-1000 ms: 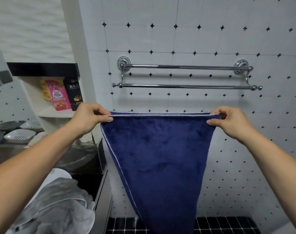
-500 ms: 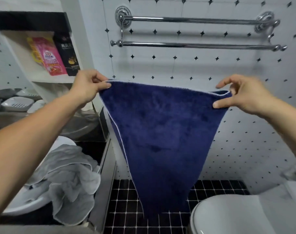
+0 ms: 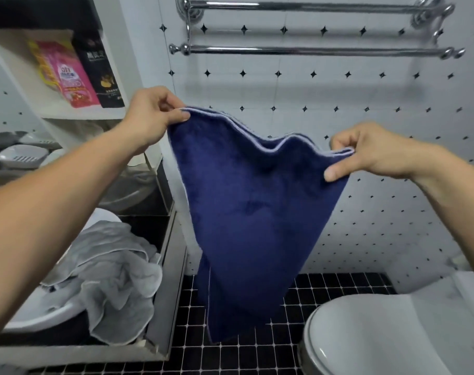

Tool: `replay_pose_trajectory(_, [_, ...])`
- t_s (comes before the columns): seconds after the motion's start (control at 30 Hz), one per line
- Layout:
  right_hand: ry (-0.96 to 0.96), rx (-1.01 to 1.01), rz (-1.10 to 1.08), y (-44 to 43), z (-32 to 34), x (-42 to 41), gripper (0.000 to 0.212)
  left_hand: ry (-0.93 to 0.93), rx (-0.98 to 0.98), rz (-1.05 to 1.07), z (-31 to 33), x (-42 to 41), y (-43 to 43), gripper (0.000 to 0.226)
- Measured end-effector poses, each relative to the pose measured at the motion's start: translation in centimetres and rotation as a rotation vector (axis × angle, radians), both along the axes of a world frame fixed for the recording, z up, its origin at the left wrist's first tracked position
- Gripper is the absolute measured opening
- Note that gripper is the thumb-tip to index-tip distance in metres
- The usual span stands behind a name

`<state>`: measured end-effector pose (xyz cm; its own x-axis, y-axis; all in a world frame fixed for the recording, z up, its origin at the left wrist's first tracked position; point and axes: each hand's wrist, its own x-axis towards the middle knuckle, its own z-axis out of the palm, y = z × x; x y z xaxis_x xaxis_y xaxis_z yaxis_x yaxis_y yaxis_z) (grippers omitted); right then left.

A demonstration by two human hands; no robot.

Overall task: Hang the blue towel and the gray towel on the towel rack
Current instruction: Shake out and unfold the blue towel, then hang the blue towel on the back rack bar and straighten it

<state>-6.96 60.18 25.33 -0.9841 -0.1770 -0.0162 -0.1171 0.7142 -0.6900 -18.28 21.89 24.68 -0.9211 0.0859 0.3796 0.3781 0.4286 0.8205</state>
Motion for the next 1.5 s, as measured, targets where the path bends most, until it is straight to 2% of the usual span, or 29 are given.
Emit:
replay_pose_trajectory(0.03, [0.002, -0.041, 0.016, -0.1, -0.2, 0.2, 0.054, 0.001, 0.021, 0.016, 0.1, 0.1, -0.1, 0.021])
replay_pose_trajectory(0.17, [0.104, -0.090, -0.306, 2.0, -0.3, -0.2, 0.053, -0.010, 0.043, 0.016, 0.0, 0.1, -1.1, 0.022])
replay_pose_trajectory(0.23, [0.085, -0.137, -0.254, 2.0, -0.1, 0.0, 0.051, -0.020, 0.027, -0.001, -0.1, 0.3, -1.1, 0.022])
replay_pose_trajectory(0.33, [0.051, -0.331, -0.228, 1.6, 0.4, 0.2, 0.021, -0.013, 0.044, 0.020, -0.2, 0.3, -1.3, 0.021])
replay_pose_trajectory(0.37, [0.036, -0.343, -0.255, 1.8, 0.5, 0.1, 0.027, -0.013, 0.047, 0.017, -0.1, 0.4, -1.3, 0.021])
replay_pose_trajectory(0.5, [0.023, -0.112, -0.282, 2.4, 0.7, 0.4, 0.027, -0.028, -0.016, -0.021, -0.5, 0.6, -1.2, 0.022])
replay_pose_trajectory(0.6, [-0.029, -0.007, -0.221, 2.8, 1.7, 0.8, 0.026, -0.032, -0.024, -0.018, -0.5, 0.8, -1.2, 0.022])
replay_pose_trajectory(0.7, [0.023, 0.076, -0.265, 3.1, 2.6, 0.8, 0.024, -0.035, 0.002, -0.022, 0.1, 1.2, -1.0, 0.020])
replay_pose_trajectory(0.8, [0.091, -0.033, -0.297, 2.5, 2.4, 0.8, 0.023, -0.064, 0.038, -0.029, 0.4, 1.7, -1.2, 0.017])
replay_pose_trajectory(0.87, [0.082, -0.090, -0.305, 2.2, 1.7, 0.9, 0.021, -0.102, -0.008, -0.036, 0.3, 2.2, -1.3, 0.016])
replay_pose_trajectory(1.0, [0.134, -0.303, -0.377, 2.2, 1.3, 0.0, 0.026, -0.135, -0.008, 0.003, 0.3, 2.4, -1.7, 0.015])
replay_pose_trajectory(1.13, [0.158, -0.471, -0.434, 2.5, 1.6, -1.2, 0.023, -0.216, 0.048, 0.006, 1.1, 2.2, -1.3, 0.027])
replay_pose_trajectory(1.23, [0.155, -0.639, -0.457, 2.9, 2.4, -1.7, 0.012, -0.247, 0.026, -0.009, 1.7, 2.2, -0.7, 0.024])
replay_pose_trajectory(1.3, [0.196, -0.729, -0.445, 3.3, 3.2, -1.8, 0.004, -0.222, 0.006, -0.026, 2.6, 2.3, -0.4, 0.021])
replay_pose_trajectory(1.43, [0.289, -0.923, -0.391, 4.7, 4.3, -2.0, 0.005, -0.125, 0.061, -0.003, 4.5, 1.9, 1.1, 0.017])
replay_pose_trajectory(1.5, [0.274, -0.920, -0.403, 5.3, 4.3, -2.3, 0.006, -0.087, -0.053, 0.042, 4.8, 1.5, 2.2, 0.010])
